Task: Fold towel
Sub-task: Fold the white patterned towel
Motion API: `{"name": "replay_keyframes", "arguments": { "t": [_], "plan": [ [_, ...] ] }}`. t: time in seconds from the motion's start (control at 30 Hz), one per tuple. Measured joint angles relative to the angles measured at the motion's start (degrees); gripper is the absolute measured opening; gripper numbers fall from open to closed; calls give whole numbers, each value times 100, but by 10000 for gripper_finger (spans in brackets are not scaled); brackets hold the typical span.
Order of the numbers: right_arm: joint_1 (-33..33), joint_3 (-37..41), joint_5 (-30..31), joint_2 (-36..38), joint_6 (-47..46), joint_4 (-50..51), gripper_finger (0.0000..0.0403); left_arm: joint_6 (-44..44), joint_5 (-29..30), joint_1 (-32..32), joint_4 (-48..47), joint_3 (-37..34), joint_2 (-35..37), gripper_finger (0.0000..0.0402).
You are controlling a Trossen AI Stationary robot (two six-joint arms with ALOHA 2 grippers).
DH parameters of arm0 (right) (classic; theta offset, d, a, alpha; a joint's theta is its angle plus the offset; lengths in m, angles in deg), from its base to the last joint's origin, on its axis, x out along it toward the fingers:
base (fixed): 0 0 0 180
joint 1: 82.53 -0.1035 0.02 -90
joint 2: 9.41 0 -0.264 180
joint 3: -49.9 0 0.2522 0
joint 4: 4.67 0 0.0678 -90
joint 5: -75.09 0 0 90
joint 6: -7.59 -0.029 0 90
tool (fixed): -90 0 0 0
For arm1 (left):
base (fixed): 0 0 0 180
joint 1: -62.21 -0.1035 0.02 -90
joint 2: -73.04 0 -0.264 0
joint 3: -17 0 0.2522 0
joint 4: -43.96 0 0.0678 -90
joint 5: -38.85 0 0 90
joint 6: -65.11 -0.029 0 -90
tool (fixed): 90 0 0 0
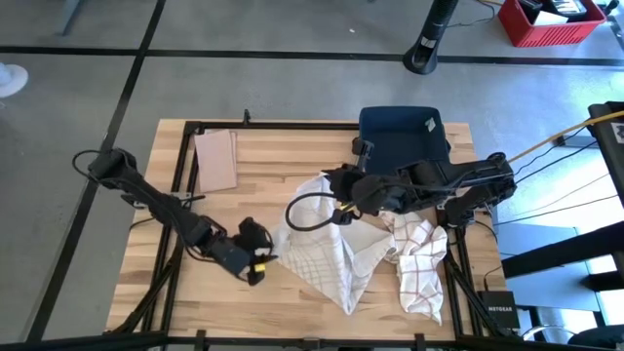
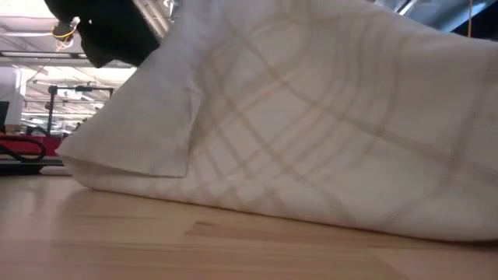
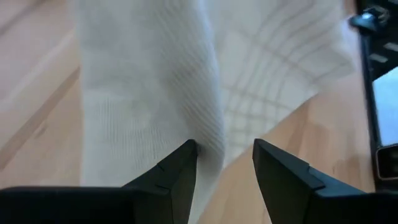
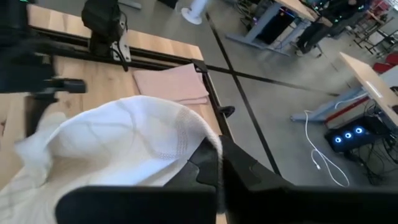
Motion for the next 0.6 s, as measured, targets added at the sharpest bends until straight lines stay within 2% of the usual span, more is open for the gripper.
{"name": "replay_keyframes", "arguments": {
  "t": [0.2, 0.27, 0.33, 0.43, 0.53, 0.6],
  "plan": [
    [0, 0, -40, -2, -52, 111, 6, -549, 49, 144, 1080, 0, -928, 150],
    [0, 0, -40, -4, -52, 128, 6, -698, 37, 140, 1066, 2, -1153, 150],
    [0, 0, -40, -4, -52, 153, 6, -481, -213, 126, 465, 22, -1186, 150],
    [0, 0, -40, -4, -53, 262, 7, 368, -408, 128, -1309, 372, -913, 150],
    [0, 0, -40, -4, -54, 310, 7, 1496, 326, 240, -3062, 756, -576, 150],
    [0, 0, -40, -4, -54, 317, 7, 2254, 998, 376, -3666, 865, -412, 150]
  ]
}}
